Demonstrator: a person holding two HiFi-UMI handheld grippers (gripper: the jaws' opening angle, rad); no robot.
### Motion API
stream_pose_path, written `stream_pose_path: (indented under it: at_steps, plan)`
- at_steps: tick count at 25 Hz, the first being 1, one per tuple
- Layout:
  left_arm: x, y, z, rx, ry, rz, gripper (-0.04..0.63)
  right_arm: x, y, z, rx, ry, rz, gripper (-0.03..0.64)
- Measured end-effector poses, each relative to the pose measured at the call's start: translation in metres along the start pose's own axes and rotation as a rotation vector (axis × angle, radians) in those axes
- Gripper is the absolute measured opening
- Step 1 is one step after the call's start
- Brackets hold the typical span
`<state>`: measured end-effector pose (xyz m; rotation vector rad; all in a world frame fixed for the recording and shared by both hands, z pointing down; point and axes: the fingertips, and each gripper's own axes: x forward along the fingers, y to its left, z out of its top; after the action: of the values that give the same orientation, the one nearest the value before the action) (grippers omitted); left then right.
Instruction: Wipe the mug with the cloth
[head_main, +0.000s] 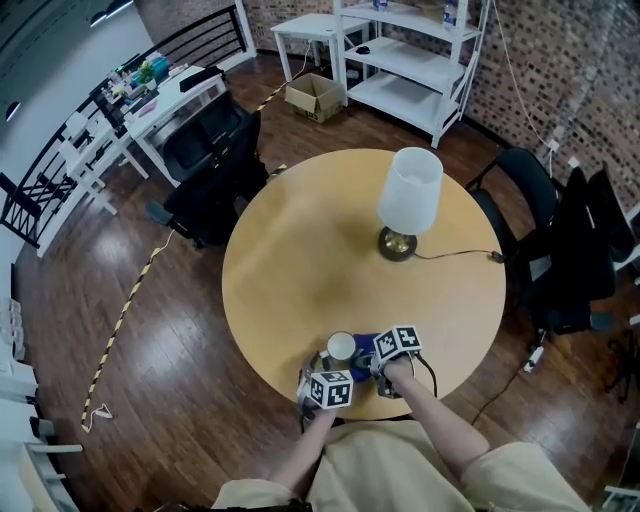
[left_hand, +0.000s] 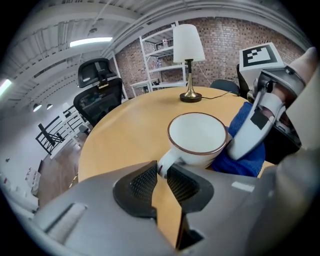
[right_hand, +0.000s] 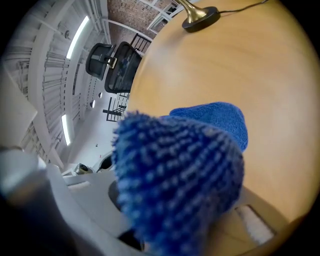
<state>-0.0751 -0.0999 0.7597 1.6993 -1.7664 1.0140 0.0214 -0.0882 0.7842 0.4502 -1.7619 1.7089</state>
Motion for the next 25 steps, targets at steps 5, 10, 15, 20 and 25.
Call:
stream_pose_path:
  at_steps: [5, 10, 15, 20, 25]
  plan:
    - [-0.002, 0.000, -0.003, -0.033, 0.015, -0.028, 0.058, -0.001, 0.004, -0.008, -0.044, -0.002, 0.031, 0.061]
    - [-0.001, -0.003, -0.001, -0.023, 0.018, -0.048, 0.060, -0.053, -0.017, 0.045, -0.263, -0.290, -0.075, 0.061]
    - [-0.002, -0.001, -0.001, -0.045, 0.048, -0.072, 0.058, -0.027, -0.001, 0.052, -0.813, -0.217, -0.166, 0.061]
    - [-0.001, -0.003, -0.001, -0.045, 0.069, -0.069, 0.058, -0.009, 0.008, 0.031, -1.039, -0.130, -0.234, 0.061]
    - [-0.003, -0.002, -0.001, -0.032, 0.072, -0.031, 0.055, -0.010, 0.011, 0.003, -1.146, 0.006, -0.263, 0.061]
